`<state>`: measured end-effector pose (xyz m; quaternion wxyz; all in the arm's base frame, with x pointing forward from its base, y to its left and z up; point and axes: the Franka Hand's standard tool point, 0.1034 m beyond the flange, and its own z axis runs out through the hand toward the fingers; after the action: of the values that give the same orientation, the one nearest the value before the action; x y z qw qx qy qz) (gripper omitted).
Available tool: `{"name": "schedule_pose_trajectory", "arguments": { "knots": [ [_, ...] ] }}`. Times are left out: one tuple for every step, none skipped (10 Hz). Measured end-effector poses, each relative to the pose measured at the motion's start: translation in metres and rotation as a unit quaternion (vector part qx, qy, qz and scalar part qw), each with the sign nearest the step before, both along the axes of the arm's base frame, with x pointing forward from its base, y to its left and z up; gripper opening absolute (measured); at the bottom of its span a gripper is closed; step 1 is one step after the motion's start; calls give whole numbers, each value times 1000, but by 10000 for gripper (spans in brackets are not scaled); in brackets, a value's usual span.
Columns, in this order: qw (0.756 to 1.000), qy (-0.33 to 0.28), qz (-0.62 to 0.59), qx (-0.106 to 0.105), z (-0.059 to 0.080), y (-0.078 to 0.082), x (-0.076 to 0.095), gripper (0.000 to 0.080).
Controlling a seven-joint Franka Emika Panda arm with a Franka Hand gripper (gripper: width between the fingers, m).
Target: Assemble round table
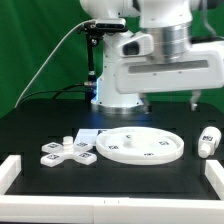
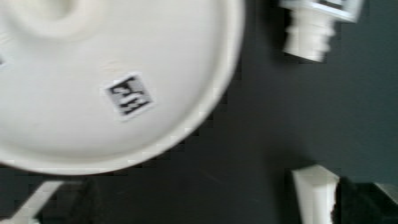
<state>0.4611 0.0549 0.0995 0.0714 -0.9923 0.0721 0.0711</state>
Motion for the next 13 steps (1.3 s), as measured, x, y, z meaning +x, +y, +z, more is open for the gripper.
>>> {"name": "schedule_pose_trajectory", "arguments": {
  "knots": [
    [1000, -15, 16, -9, -8, -10, -5, 649],
    [999, -42, 19, -21, -20, -15, -13, 649],
    [998, -51, 13, -28, -30, -19, -23, 649],
    [999, -40, 16, -23, -26, -16, -21, 649],
    [999, -43, 16, -23, -25, -16, -18, 649],
    [999, -42, 16, -23, -25, -16, -18, 649],
    [998, -49, 24, -27, -29, -18, -21, 649],
    [997, -58, 33, -37, -46, -24, -41, 649],
    [997, -53, 36, -44, -62, -31, -62, 649],
    [997, -54, 35, -49, -72, -34, -67, 649],
    [996, -64, 35, -54, -79, -35, -67, 649],
    [996, -66, 36, -57, -86, -35, -70, 649],
    [996, -64, 37, -58, -91, -34, -72, 649]
  ]
}}
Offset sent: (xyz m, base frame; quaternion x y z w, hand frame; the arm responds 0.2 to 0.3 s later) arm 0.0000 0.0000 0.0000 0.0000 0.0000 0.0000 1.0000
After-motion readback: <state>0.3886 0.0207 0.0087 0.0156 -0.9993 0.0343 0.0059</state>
